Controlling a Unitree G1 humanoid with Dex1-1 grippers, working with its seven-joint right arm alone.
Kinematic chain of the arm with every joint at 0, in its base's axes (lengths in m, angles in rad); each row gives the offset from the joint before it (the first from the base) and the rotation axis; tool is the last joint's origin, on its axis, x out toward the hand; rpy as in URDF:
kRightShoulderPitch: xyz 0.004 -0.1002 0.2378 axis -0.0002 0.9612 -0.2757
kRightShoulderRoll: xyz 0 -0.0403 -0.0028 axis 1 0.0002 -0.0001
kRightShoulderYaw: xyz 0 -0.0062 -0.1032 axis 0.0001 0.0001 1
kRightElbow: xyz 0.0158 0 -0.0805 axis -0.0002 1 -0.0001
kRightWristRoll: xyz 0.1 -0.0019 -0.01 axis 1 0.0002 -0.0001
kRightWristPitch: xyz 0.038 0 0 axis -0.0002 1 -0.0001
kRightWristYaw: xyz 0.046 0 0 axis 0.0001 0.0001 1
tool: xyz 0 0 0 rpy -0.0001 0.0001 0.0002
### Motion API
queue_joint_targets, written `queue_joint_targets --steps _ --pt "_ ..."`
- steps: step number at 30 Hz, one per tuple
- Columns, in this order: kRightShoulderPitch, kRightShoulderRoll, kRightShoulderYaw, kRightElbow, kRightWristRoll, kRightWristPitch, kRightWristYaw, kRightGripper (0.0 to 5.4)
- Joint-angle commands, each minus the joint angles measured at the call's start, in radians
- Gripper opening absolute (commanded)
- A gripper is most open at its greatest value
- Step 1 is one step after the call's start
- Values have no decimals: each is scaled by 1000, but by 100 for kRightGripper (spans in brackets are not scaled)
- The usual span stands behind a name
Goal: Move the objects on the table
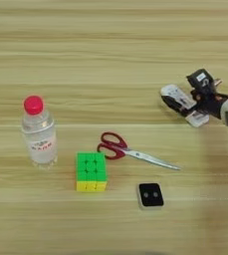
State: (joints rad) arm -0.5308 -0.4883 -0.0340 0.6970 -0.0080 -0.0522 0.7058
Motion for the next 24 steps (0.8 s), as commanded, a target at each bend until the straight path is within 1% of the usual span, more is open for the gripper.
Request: queue_joint_targets --steps 1,3,7,10,16,20,24 --pt "-23 -26 -15 -194 35 14 2 539" --pt "6 -15 -6 -293 49 33 19 539" --pt "76 25 40 -502 82 78 69 539" --pt "118 41 69 -596 96 99 97 539" --pt "168 80 141 -693 110 136 145 539" --pt "210 69 188 -743 124 164 215 539" --pt "243 45 213 -752 146 189 295 539"
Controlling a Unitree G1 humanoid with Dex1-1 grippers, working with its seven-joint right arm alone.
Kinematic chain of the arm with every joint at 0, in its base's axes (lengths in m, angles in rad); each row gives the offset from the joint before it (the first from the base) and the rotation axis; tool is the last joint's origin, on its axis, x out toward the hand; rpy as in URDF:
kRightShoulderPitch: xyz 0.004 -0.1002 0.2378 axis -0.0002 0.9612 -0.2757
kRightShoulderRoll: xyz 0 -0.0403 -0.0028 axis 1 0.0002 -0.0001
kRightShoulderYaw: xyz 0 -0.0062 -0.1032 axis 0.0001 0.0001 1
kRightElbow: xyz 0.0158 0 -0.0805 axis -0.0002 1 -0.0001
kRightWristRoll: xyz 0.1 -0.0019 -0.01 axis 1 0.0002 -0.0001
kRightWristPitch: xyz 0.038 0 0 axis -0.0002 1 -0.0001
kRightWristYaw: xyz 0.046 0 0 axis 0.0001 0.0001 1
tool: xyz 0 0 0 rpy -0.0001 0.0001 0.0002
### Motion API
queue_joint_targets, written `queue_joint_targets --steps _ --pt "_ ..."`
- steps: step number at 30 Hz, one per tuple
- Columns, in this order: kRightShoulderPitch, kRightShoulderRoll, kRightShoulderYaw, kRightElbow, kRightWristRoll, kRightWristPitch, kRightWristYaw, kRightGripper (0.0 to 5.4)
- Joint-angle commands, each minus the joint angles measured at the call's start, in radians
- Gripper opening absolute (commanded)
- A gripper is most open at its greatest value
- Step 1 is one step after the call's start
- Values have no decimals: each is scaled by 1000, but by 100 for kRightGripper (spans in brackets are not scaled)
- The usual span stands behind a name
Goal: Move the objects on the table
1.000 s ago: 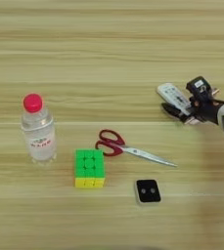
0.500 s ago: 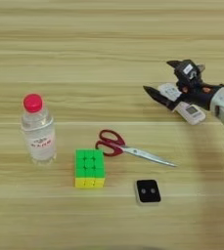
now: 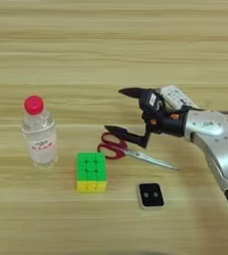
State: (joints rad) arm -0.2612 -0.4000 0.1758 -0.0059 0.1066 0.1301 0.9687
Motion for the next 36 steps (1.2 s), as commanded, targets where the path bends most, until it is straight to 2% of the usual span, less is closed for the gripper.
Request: queue_joint_targets --steps 1,6,10,22,26,33,36 --pt "-22 -50 7 -48 31 11 46 539" --pt "-4 -90 41 -18 -5 16 88 539" --pt "-9 -98 59 13 -30 26 90 539" --pt "-57 -52 134 166 -150 -24 37 539" --pt "-73 -33 142 202 -150 -25 34 539" --pt "-103 -6 142 275 -139 15 34 539" --pt "-113 -3 140 320 -136 21 37 513"
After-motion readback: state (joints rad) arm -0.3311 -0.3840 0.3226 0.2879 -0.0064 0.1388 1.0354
